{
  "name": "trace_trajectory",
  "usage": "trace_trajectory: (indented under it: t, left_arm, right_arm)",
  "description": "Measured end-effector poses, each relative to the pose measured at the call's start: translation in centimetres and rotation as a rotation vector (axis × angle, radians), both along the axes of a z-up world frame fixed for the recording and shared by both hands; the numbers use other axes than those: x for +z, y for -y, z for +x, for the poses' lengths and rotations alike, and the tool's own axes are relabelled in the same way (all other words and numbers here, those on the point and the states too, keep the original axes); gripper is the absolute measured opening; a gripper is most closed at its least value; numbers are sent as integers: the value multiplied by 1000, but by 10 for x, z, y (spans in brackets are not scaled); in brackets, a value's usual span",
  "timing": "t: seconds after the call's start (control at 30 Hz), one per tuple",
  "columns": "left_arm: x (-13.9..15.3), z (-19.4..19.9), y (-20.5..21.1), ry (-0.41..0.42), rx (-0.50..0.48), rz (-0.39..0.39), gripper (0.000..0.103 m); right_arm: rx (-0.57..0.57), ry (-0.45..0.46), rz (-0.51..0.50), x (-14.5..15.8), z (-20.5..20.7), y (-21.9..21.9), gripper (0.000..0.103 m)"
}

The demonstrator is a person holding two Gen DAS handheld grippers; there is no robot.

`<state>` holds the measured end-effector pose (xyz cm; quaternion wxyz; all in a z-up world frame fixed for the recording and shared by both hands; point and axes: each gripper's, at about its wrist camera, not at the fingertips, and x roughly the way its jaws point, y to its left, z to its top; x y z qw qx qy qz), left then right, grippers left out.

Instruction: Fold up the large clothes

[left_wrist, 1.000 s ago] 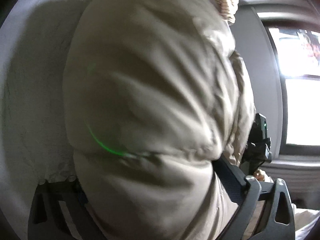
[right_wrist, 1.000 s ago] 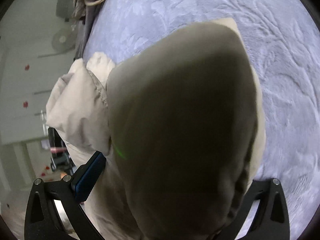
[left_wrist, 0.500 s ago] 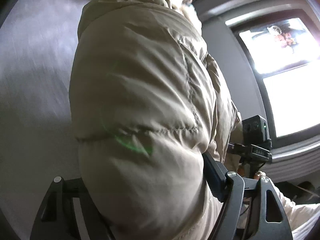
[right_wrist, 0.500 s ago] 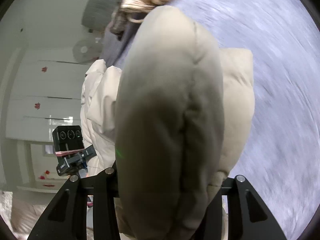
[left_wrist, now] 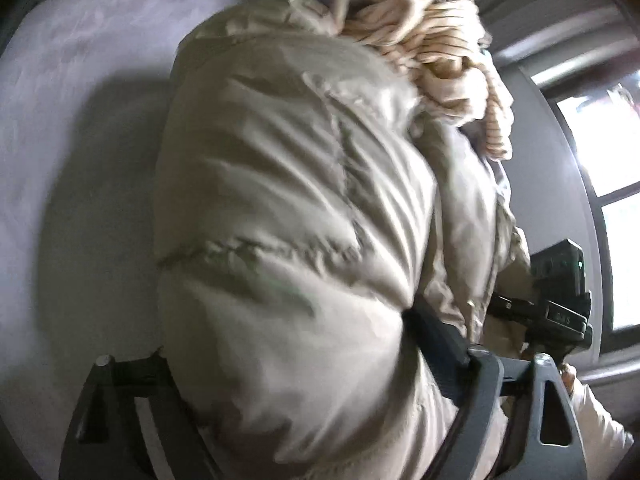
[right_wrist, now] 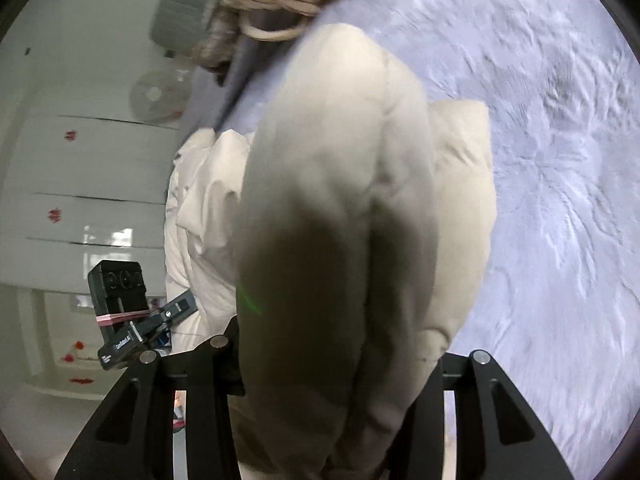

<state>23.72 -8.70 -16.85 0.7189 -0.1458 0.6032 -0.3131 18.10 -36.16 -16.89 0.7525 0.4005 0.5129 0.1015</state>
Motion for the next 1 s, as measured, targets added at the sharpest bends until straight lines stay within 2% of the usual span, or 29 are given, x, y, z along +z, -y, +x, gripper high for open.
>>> trace_trajectory:
  t: [0.13, 0.17, 0.23, 0.33, 0.37, 0.43, 0.5, 0.53, 0.57, 0.6, 0.67, 0.73, 0.83, 0.9, 0.97, 1.0]
  left_arm:
    - [-17, 5, -7, 46, 0, 31, 101]
    - [-17, 4, -2, 44, 8, 38, 101]
    - [-9, 4, 0, 64, 22, 79, 101]
    - [20, -2, 1, 171, 46, 188, 101]
    - [36, -5, -3, 234, 64, 202, 101]
    - [53, -3, -21, 300, 103, 194, 97]
    - [64, 5, -34, 339, 146, 205, 97]
    - [66, 12, -35, 355, 162, 218, 97]
    - [65, 17, -39, 356, 173, 229, 97]
    - [60, 19, -54, 349, 185, 236, 97]
    - [53, 31, -40, 335, 210, 238, 97]
    - [46, 31, -33, 326, 207, 249, 97]
    - [36, 23, -16, 321, 183, 267, 97]
    - [30, 20, 2, 349, 177, 314, 97]
    - [26, 17, 14, 358, 168, 331, 97]
    - [24, 16, 20, 363, 164, 339, 97]
  right_arm:
    - [-6, -20, -11, -22, 1, 2, 63]
    - [-9, -31, -18, -28, 6, 1, 68]
    - [-31, -52, -10, -33, 8, 2, 71]
    - [-58, -85, -65, -13, -7, -1, 72]
    - [-59, -82, -124, 2, -12, -2, 72]
    - [-67, -57, -237, 29, -23, -3, 71]
    - [-120, 15, -378, 62, -37, -3, 55]
    - [-139, 74, -412, 81, -43, -4, 37]
    - [-142, 111, -415, 92, -45, -6, 29]
    - [-141, 143, -406, 101, -42, -9, 28]
    - [-103, 192, -378, 111, -28, -23, 27]
    - [-62, 208, -368, 108, -8, -43, 27]
    - [-62, 162, -418, 87, 8, -60, 27]
    - [-89, 93, -460, 68, 8, -60, 24]
    - [-121, 27, -469, 45, 1, -47, 13]
    - [-134, 12, -455, 36, 0, -40, 12]
